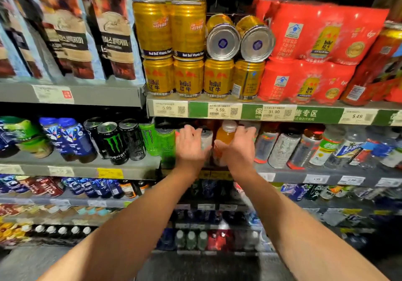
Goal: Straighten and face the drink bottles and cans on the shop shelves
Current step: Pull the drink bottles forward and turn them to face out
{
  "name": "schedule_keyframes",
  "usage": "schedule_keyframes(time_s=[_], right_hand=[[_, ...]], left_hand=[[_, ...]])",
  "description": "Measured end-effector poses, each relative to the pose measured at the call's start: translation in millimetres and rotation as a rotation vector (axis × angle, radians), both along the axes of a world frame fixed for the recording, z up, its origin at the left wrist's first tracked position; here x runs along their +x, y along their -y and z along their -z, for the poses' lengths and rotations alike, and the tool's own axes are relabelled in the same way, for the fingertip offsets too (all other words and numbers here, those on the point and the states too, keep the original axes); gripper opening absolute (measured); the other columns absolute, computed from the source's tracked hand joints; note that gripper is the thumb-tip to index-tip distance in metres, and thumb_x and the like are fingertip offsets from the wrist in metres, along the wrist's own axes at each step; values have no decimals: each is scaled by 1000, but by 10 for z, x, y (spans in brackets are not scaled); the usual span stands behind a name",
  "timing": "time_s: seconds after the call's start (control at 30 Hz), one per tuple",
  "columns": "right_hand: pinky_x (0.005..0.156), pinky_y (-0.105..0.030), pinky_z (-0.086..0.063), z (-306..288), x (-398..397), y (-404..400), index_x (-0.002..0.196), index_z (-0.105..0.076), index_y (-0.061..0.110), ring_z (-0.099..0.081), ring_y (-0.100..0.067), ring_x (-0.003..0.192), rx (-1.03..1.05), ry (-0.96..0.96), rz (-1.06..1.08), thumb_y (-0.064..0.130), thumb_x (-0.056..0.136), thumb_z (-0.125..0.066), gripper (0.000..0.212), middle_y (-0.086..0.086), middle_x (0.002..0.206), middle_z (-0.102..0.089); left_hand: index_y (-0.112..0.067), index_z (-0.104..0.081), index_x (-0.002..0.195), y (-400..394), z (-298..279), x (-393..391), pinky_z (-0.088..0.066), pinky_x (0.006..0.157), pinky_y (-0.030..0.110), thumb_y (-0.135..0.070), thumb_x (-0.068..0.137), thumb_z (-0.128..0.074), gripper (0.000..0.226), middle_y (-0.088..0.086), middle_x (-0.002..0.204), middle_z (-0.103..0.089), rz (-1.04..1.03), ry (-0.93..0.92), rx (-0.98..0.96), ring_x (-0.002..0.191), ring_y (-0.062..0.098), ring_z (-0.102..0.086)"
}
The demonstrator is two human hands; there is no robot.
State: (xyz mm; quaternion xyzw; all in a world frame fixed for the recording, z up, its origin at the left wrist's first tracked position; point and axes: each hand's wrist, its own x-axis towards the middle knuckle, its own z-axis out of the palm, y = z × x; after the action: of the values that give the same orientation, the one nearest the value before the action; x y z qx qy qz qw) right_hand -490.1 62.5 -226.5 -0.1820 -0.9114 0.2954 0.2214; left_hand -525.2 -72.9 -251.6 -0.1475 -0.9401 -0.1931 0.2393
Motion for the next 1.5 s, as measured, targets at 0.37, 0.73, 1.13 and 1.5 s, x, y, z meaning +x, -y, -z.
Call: schedule_keyframes(time_s=[0.37,0.73,1.13,1.5], right_hand=[[80,-35,-48,280,294,-172,130,-51,10,-59,-22,97,-236,-90,61,24,88,-73,49,-7,110,-60],[91,-37,-45,279,506,-1081,137,-46,5,-50,-31,118,-87,-131,238,27,93,-67,54,-12,134,-41],[83,-44,-47,245,442,-1700,118,-60,-1,-55,-43,105,90,-155,20,11,76,-78,47,-25,119,-52],[92,-38,-45,461,626,-1710,129,-51,-2,-53,-29,108,-204,-281,-32,14,69,-86,72,-15,113,-59]], left_hand=[[-10,-65,124,38,-27,171,-42,94,38,-21,81,-74,45,12,111,-58,206,79,282,107,30,-55],[-1,-53,127,-578,-138,229,-45,74,39,-29,81,-78,59,16,119,-48,91,128,390,99,32,-55],[-11,-42,97,-1019,-248,166,-43,82,43,-35,81,-78,46,19,109,-59,-249,231,417,108,39,-56],[-9,-52,108,-1040,-226,334,-39,82,35,-32,74,-83,52,10,111,-51,-190,177,406,111,30,-51]])
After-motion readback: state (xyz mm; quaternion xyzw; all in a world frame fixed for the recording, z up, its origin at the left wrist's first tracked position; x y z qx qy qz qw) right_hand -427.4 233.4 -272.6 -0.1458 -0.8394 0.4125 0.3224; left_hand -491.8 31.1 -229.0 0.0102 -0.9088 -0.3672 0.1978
